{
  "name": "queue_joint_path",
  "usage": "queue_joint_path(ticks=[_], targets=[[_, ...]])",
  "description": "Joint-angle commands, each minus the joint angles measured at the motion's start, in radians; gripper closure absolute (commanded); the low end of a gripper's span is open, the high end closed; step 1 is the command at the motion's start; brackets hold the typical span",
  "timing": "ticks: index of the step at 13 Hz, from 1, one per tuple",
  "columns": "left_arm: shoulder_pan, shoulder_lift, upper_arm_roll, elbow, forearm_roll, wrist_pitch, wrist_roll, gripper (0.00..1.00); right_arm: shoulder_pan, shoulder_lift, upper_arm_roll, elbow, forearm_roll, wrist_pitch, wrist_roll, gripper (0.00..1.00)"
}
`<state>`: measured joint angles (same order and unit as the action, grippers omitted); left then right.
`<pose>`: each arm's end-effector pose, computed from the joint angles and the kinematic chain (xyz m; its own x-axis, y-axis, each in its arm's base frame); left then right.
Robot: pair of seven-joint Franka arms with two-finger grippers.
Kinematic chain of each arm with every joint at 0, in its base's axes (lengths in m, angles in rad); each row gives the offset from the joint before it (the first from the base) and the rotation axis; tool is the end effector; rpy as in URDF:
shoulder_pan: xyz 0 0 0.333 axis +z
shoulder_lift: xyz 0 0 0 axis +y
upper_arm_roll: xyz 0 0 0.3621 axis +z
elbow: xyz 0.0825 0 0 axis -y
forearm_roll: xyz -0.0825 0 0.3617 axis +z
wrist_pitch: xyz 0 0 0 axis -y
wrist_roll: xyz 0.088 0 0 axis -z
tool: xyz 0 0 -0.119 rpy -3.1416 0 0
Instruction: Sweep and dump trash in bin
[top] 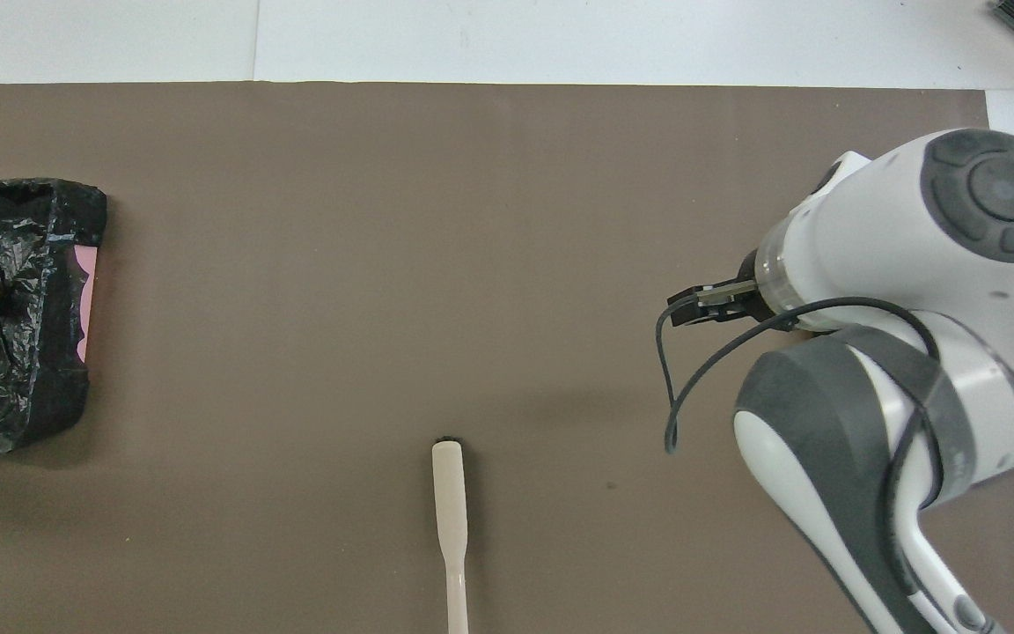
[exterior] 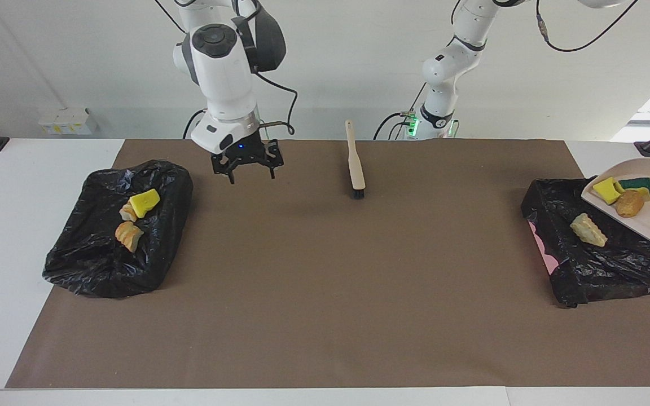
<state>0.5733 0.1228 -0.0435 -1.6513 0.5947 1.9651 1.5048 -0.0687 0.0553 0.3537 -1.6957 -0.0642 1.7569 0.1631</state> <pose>0.5029 0.3458 0.6025 0.3843 -0.7525 -0.5348 -0.9207 -0.3550 -0.1621 0.5415 0.1465 0.5898 0.9910 0.1328 0.0162 0.1321 -0.9904 0.0420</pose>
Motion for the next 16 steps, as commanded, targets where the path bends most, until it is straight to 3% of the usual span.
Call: queue_joint_path(ticks=[1, 4, 9, 12, 16], targets=[[-0.062, 0.011, 0.008, 0.031, 0.132, -0.052, -0.031, 1.0, -0.063, -0.005, 0.008, 0.05, -0.029, -0.057, -0.025, 0.0], [-0.095, 0.001, 0.004, 0.033, 0.243, -0.08, -0.078, 1.0, -0.131, -0.029, 0.008, 0.054, -0.025, -0.079, -0.022, 0.0], [-0.164, -0.014, 0.001, 0.1, 0.373, -0.202, -0.078, 1.0, -0.132, -0.048, -0.038, 0.106, -0.008, -0.131, -0.039, 0.0], [-0.187, -0.051, -0.016, 0.133, 0.317, -0.249, -0.083, 1.0, -0.059, -0.046, -0.155, 0.133, -0.012, -0.158, -0.047, 0.0], [-0.188, -0.061, -0.016, 0.117, -0.023, -0.264, -0.127, 1.0, 0.055, -0.048, -0.29, 0.191, 0.004, -0.206, -0.054, 0.0]])
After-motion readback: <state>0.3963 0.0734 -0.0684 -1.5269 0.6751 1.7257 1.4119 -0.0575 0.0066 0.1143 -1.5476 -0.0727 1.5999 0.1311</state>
